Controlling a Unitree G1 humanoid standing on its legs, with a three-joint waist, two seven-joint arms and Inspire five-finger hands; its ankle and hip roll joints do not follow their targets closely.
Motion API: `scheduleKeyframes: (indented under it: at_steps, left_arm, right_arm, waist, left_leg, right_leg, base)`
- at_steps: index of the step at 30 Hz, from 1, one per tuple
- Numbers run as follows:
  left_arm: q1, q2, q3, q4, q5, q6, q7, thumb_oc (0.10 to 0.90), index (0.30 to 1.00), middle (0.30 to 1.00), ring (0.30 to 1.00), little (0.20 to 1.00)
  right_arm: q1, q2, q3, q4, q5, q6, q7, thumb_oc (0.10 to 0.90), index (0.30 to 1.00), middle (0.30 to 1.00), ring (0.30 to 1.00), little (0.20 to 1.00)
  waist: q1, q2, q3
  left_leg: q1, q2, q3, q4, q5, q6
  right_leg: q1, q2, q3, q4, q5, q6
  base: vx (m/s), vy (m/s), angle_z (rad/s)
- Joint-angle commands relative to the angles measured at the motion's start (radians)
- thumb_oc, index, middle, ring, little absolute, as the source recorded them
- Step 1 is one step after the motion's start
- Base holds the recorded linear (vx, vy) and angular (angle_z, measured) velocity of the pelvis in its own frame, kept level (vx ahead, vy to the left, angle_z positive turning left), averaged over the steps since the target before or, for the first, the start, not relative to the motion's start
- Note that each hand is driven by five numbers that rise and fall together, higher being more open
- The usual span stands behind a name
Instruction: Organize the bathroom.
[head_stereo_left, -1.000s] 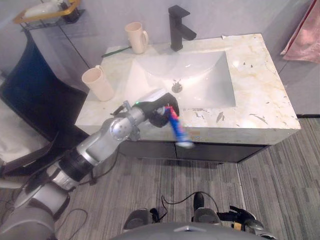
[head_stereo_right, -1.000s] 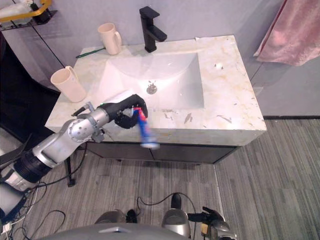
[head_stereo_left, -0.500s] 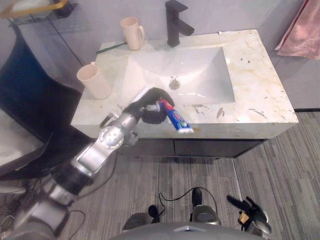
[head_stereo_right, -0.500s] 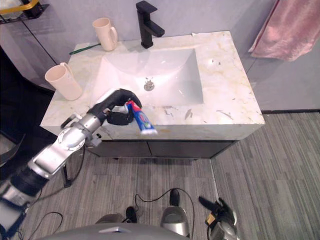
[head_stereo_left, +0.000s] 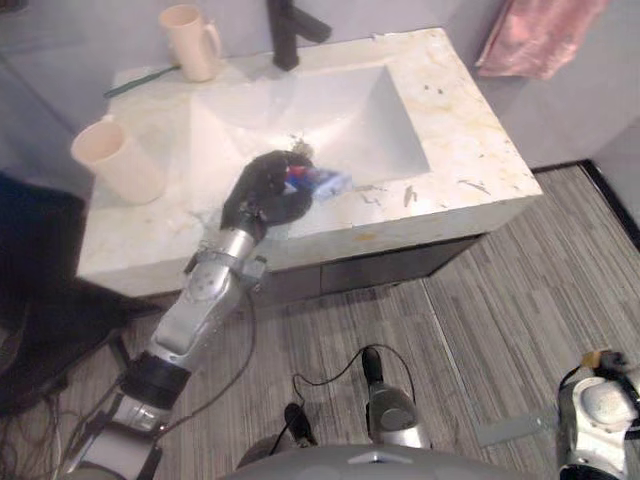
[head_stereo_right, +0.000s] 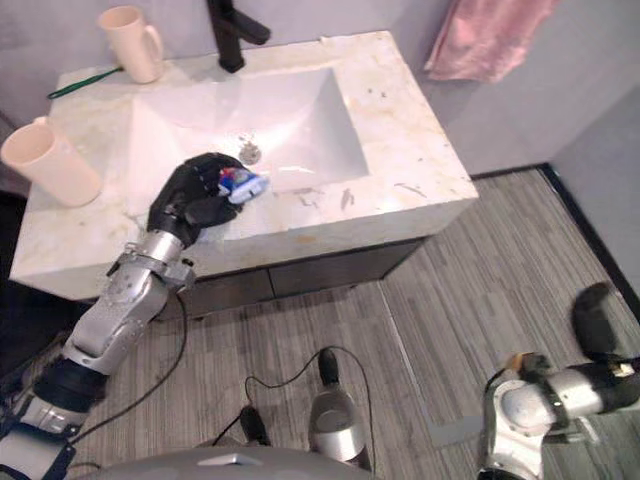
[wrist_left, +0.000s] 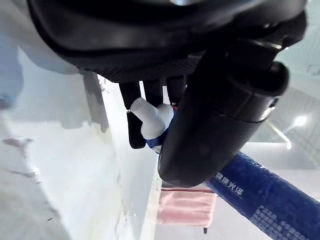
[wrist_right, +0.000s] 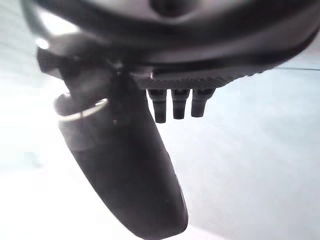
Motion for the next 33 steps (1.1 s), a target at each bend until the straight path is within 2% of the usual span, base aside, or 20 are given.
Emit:
scheduleKeyframes:
  at_steps: [1,2,3,4,6,8,11,12,13,14,17,19,20,25,32,33]
  left_arm:
    - [-0.169,-0.032,0.038,-0.054,-0.031,-0.069,0.038,0.400,0.300,0.300,0.300,0.300]
    - [-0.173,-0.035,0.030,-0.059,-0.027,-0.064,0.051,0.400,0.300,0.300,0.300,0.300]
    - [-0.180,-0.046,0.015,-0.065,-0.016,-0.056,0.070,0.400,0.300,0.300,0.300,0.300]
    - [-0.184,-0.063,0.001,-0.073,0.002,-0.040,0.077,0.400,0.300,0.300,0.300,0.300]
    - [-0.180,-0.080,-0.014,-0.083,0.018,-0.028,0.084,0.400,0.300,0.300,0.300,0.300]
    - [-0.171,-0.093,-0.027,-0.089,0.031,-0.017,0.079,0.400,0.300,0.300,0.300,0.300]
    - [-0.146,-0.112,-0.047,-0.088,0.044,-0.024,0.047,0.400,0.300,0.300,0.300,0.300]
    - [-0.134,-0.116,-0.054,-0.086,0.052,-0.029,0.033,0.400,0.300,0.300,0.300,0.300]
    - [-0.129,-0.117,-0.056,-0.086,0.054,-0.032,0.026,0.400,0.300,0.300,0.300,0.300]
    - [-0.113,-0.118,-0.059,-0.090,0.062,-0.039,0.011,0.400,0.300,0.300,0.300,0.300]
    - [-0.077,-0.109,-0.061,-0.087,0.059,-0.048,-0.031,0.400,0.300,0.300,0.300,0.300]
    - [-0.075,-0.108,-0.072,-0.081,0.060,-0.048,-0.035,0.400,0.300,0.300,0.300,0.300]
    - [-0.074,-0.103,-0.078,-0.074,0.054,-0.048,-0.041,0.400,0.300,0.300,0.300,0.300]
    - [-0.074,-0.099,-0.090,-0.042,0.048,-0.047,-0.058,0.400,0.300,0.300,0.300,0.300]
    - [-0.068,-0.092,-0.109,-0.015,0.049,-0.025,-0.098,0.400,0.300,0.300,0.300,0.300]
    - [-0.064,-0.088,-0.107,-0.015,0.043,-0.021,-0.107,0.400,0.300,0.300,0.300,0.300]
  right_arm:
    - [-0.059,-0.182,-0.075,-0.112,-0.115,-0.211,0.024,0.800,0.900,0.900,0.900,0.900]
    - [-0.076,-0.196,-0.063,-0.150,-0.087,-0.210,0.069,0.800,0.900,0.900,0.900,0.900]
    - [-0.111,-0.220,-0.023,-0.209,-0.029,-0.231,0.201,0.800,0.900,0.900,0.900,0.900]
    - [-0.154,-0.249,0.044,-0.267,0.012,-0.213,0.347,0.800,0.900,0.900,0.900,0.900]
    - [-0.201,-0.284,0.131,-0.323,0.132,-0.168,0.560,0.800,0.900,0.900,0.900,0.900]
    - [-0.245,-0.309,0.212,-0.357,0.202,-0.114,0.691,0.800,0.900,0.900,0.900,0.900]
    - [-0.323,-0.329,0.350,-0.366,0.272,0.003,0.859,0.800,0.900,0.900,0.900,0.900]
    - [-0.346,-0.334,0.393,-0.361,0.261,0.034,0.899,0.800,0.900,0.900,0.900,0.900]
    - [-0.355,-0.340,0.409,-0.359,0.262,0.047,0.911,0.800,0.900,0.900,0.900,0.900]
    - [-0.370,-0.350,0.443,-0.359,0.286,0.087,0.954,0.800,0.900,0.900,0.900,0.900]
    - [-0.391,-0.372,0.506,-0.335,0.271,0.127,1.030,0.800,0.900,0.900,0.900,0.900]
    - [-0.405,-0.381,0.533,-0.326,0.249,0.140,1.032,0.800,0.900,0.900,0.900,0.900]
    - [-0.417,-0.394,0.554,-0.317,0.181,0.141,1.010,0.800,0.900,0.900,0.900,0.900]
    - [-0.436,-0.410,0.579,-0.301,0.244,0.143,1.054,0.800,0.900,0.900,0.900,0.900]
    - [-0.459,-0.421,0.619,-0.290,0.193,0.142,1.106,0.800,0.900,0.900,0.900,0.900]
    - [-0.460,-0.433,0.618,-0.293,0.194,0.147,1.145,0.739,0.808,0.808,0.808,0.808]
  waist:
    - [-0.025,0.028,-0.109]
    - [-0.021,0.028,-0.110]
    - [-0.011,0.028,-0.112]
    - [0.010,0.025,-0.120]
    - [0.032,0.021,-0.126]
    - [0.056,0.016,-0.131]
    - [0.102,0.004,-0.139]
    - [0.120,0.000,-0.141]
    - [0.125,-0.002,-0.141]
    - [0.139,-0.007,-0.141]
    - [0.170,-0.018,-0.141]
    - [0.177,-0.021,-0.141]
    - [0.184,-0.024,-0.142]
    - [0.187,-0.028,-0.145]
    - [0.197,-0.028,-0.151]
    - [0.199,-0.029,-0.152]
  left_leg:
    - [-0.043,-0.017,-0.046,0.106,-0.062,-0.011]
    - [-0.041,-0.018,-0.047,0.101,-0.060,-0.009]
    - [-0.037,-0.019,-0.051,0.094,-0.059,-0.005]
    - [-0.040,-0.020,-0.055,0.088,-0.054,-0.003]
    - [-0.044,-0.021,-0.061,0.079,-0.049,-0.001]
    - [-0.047,-0.022,-0.068,0.070,-0.043,0.001]
    - [-0.053,-0.022,-0.088,0.053,-0.033,0.002]
    - [-0.055,-0.020,-0.093,0.049,-0.030,0.001]
    - [-0.055,-0.019,-0.096,0.048,-0.030,0.001]
    - [-0.054,-0.018,-0.100,0.043,-0.028,0.000]
    - [-0.048,-0.014,-0.111,0.029,-0.024,-0.004]
    - [-0.046,-0.012,-0.113,0.025,-0.023,-0.005]
    - [-0.044,-0.010,-0.113,0.020,-0.022,-0.006]
    - [-0.035,-0.007,-0.109,0.017,-0.025,-0.009]
    - [-0.029,-0.009,-0.112,0.022,-0.034,-0.010]
    - [-0.028,-0.009,-0.112,0.023,-0.035,-0.010]
  right_leg:
    - [0.084,0.062,-0.058,0.032,-0.180,0.046]
    - [0.084,0.063,-0.057,0.031,-0.178,0.047]
    - [0.087,0.061,-0.059,0.028,-0.176,0.048]
    - [0.084,0.057,-0.063,0.025,-0.173,0.050]
    - [0.082,0.053,-0.068,0.021,-0.170,0.051]
    - [0.081,0.050,-0.074,0.019,-0.168,0.051]
    - [0.077,0.043,-0.088,0.021,-0.167,0.053]
    - [0.077,0.039,-0.097,0.023,-0.167,0.054]
    - [0.076,0.037,-0.101,0.024,-0.167,0.054]
    - [0.075,0.033,-0.112,0.026,-0.164,0.056]
    - [0.079,0.024,-0.137,0.022,-0.158,0.062]
    - [0.078,0.021,-0.144,0.023,-0.157,0.064]
    - [0.078,0.019,-0.151,0.023,-0.156,0.066]
    - [0.086,0.020,-0.158,0.021,-0.158,0.067]
    - [0.101,0.021,-0.162,0.015,-0.164,0.066]
    - [0.104,0.022,-0.164,0.014,-0.166,0.066]
  base:
    - [-0.02,0.049,-0.21]
    - [-0.03,0.048,-0.19]
    - [-0.05,0.044,-0.16]
    - [-0.05,0.038,-0.12]
    - [-0.05,0.012,0.00]
    - [-0.03,-0.006,0.04]
    - [-0.04,-0.024,0.17]
    - [-0.03,-0.035,0.30]
    - [-0.02,-0.050,0.36]
    - [-0.01,-0.053,0.34]
    - [-0.01,-0.062,0.30]
    - [0.00,-0.042,0.27]
    - [0.00,-0.030,0.17]
    - [0.02,-0.021,0.09]
    - [0.01,-0.003,-0.01]
    - [0.03,-0.014,-0.03]
